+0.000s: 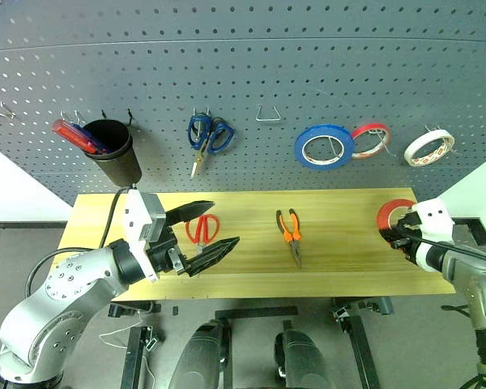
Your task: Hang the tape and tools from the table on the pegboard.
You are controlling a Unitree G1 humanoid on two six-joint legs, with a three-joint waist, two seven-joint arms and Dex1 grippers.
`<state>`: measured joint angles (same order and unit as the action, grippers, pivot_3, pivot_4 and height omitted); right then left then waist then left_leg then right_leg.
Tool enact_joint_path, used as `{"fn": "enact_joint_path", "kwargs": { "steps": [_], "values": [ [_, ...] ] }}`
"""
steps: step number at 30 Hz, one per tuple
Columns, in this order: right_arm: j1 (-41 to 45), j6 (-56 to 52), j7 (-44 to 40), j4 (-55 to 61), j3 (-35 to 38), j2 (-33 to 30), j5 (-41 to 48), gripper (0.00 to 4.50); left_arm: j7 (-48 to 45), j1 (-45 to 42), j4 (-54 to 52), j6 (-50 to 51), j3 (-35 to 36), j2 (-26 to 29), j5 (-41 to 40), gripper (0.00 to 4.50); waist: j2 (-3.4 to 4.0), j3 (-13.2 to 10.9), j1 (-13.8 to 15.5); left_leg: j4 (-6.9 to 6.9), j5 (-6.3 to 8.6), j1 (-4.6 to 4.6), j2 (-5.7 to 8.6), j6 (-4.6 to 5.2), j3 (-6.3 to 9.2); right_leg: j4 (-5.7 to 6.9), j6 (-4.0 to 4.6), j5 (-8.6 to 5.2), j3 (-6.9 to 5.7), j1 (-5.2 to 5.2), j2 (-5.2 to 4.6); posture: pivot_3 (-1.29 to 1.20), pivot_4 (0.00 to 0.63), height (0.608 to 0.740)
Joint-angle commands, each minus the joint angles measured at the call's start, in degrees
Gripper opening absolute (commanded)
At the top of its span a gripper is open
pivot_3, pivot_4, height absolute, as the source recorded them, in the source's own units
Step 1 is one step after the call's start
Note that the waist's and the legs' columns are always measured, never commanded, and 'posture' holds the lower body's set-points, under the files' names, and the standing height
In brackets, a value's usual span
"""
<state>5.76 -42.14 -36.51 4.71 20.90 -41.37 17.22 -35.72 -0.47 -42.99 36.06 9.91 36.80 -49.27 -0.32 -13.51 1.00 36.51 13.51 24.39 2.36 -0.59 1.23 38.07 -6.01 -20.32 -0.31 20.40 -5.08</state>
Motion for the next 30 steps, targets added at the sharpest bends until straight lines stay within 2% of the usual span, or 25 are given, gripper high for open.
{"fn": "enact_joint_path", "kwargs": {
  "steps": [1,14,25,30],
  "values": [
    [-0.60,3.03,-2.78,0.70,4.04,-1.77,2.58,0.69,0.11,-0.12,-1.52,-0.45,1.47,0.92,-1.21,4.50,0.02,0.16,0.07,0.04,0.00,0.00,-0.01,0.00,0.01,0.03,0.00,0.00,0.00,-0.01,0.01,0.12,0.136,0.740],
    [-1.27,6.41,-5.40,-0.47,7.72,-2.75,6.03,0.69,2.92,-4.82,1.18,-1.26,5.27,0.09,-7.51,4.50,0.12,1.59,1.55,0.57,0.00,0.00,-0.08,0.02,0.10,0.32,-0.03,0.03,0.04,-0.14,0.09,0.13,0.116,0.740],
    [3.46,12.00,-4.81,-2.81,10.75,-1.61,9.01,0.69,2.28,-1.56,1.49,-6.82,3.55,-3.72,-2.63,4.50,0.35,2.33,1.40,0.60,-0.02,-0.02,-0.08,0.05,0.08,0.39,-0.02,0.04,0.06,-0.14,0.11,0.12,0.112,0.740],
    [4.49,13.97,-3.62,-1.62,11.00,-0.11,10.57,0.69,1.85,-0.75,2.10,-9.23,2.42,-5.45,-0.07,4.50,0.23,2.54,1.48,0.61,-0.02,-0.02,-0.08,0.06,0.08,0.38,-0.02,0.04,0.06,-0.17,0.12,0.12,0.111,0.740]
  ]
}}
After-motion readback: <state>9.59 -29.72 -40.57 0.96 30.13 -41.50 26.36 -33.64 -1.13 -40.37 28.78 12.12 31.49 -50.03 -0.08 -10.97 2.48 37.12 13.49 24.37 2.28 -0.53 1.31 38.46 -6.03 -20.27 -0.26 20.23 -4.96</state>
